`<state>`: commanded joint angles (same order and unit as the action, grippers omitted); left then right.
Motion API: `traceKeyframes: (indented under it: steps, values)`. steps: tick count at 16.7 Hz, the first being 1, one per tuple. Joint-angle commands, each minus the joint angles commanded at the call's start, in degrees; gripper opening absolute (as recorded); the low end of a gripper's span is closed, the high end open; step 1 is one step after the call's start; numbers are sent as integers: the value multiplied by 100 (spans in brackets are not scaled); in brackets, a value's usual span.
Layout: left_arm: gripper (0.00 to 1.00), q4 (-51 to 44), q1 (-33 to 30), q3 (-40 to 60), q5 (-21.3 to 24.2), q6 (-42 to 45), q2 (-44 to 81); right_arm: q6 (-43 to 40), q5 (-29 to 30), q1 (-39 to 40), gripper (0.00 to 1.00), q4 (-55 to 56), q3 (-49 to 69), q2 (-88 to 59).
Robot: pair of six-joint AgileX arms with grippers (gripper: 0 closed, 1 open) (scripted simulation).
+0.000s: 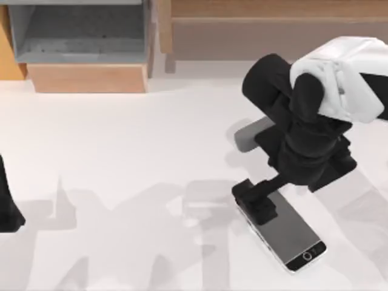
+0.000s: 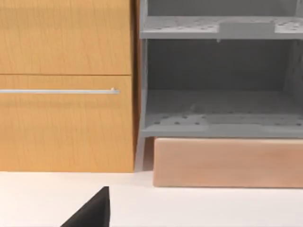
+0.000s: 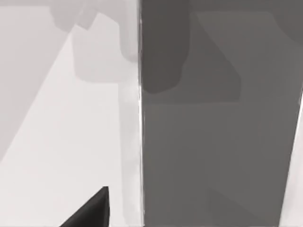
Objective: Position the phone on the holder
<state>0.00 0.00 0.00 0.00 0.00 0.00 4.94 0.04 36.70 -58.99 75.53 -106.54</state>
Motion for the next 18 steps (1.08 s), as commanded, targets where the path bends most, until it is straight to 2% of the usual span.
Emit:
traceKeyframes:
  steps: [5, 12, 17, 18]
  values:
    - [100, 0, 0, 0, 0, 0, 0, -9, 0, -21, 100, 107, -87, -27]
    - [100, 0, 0, 0, 0, 0, 0, 17, 4, 4, 100, 1588, -872, -680]
    - [100, 0, 0, 0, 0, 0, 0, 22, 4, 10, 100, 1712, -950, -761]
    - [100, 0, 0, 0, 0, 0, 0, 22, 4, 10, 92, 1712, -950, -761]
